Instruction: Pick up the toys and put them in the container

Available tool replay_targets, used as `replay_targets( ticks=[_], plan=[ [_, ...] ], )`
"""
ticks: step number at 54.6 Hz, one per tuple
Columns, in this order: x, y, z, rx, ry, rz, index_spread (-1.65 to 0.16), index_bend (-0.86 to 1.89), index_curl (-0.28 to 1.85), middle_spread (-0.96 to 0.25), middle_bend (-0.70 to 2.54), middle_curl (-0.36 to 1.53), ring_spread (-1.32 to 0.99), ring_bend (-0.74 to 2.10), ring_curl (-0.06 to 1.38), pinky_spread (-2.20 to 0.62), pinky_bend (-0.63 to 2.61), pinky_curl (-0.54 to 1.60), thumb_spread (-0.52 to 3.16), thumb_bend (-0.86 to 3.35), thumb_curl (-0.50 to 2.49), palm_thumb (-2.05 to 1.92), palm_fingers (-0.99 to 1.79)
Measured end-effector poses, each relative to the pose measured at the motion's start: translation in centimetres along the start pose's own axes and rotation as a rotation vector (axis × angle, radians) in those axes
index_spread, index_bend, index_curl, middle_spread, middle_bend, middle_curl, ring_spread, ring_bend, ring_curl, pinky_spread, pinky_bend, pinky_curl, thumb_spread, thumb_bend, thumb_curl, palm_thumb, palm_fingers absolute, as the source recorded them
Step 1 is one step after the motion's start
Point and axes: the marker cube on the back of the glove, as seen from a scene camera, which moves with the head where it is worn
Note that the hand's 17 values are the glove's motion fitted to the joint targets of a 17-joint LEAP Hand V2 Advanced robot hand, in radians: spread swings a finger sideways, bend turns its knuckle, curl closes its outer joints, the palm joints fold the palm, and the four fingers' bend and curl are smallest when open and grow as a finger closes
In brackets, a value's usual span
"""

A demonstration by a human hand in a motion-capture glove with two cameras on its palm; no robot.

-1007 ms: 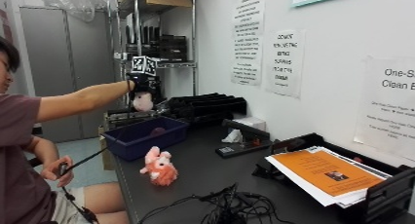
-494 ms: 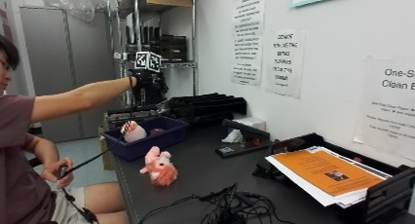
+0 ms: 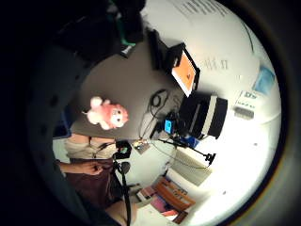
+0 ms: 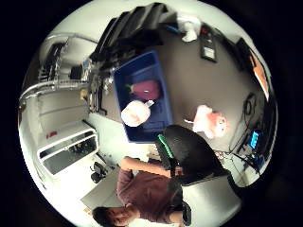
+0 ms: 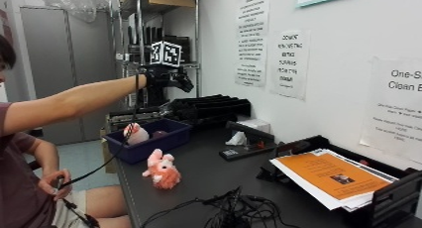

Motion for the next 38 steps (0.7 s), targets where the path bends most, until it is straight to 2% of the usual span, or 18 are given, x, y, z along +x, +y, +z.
replay_targets(
  ticks=[5, 11, 31, 34, 38],
  plan=[
    [4.8, 1.8, 2.2, 0.000, -0.051, 0.044, -0.22, 0.07, 0.20, 0.07, 0.14, 0.31, 0.04, 0.54, 0.33, 0.05, 1.16, 0.32, 1.24, -0.02, 0.37, 0.10, -0.23],
    [7.2, 3.2, 5.8, -0.030, -0.055, 0.041, -0.22, 0.08, 0.19, 0.07, 0.14, 0.30, 0.03, 0.53, 0.32, 0.05, 1.14, 0.32, 1.24, -0.01, 0.36, 0.11, -0.22],
    [5.9, 4.3, 25.7, -0.279, -0.025, -0.063, -0.22, 0.07, 0.15, 0.05, 0.15, 0.29, 0.03, 0.44, 0.30, 0.05, 1.11, 0.32, 1.22, -0.02, 0.34, 0.10, -0.23],
    [5.4, 3.9, 28.6, -0.261, 0.031, -0.053, -0.22, 0.07, 0.15, 0.04, 0.15, 0.28, 0.03, 0.42, 0.30, 0.05, 1.11, 0.32, 1.22, -0.02, 0.34, 0.10, -0.22],
    [4.9, 3.1, 30.9, -0.142, 0.063, -0.044, -0.23, 0.08, 0.15, 0.03, 0.12, 0.27, 0.04, 0.46, 0.31, 0.05, 1.15, 0.33, 1.20, -0.02, 0.34, 0.10, -0.18]
  ],
)
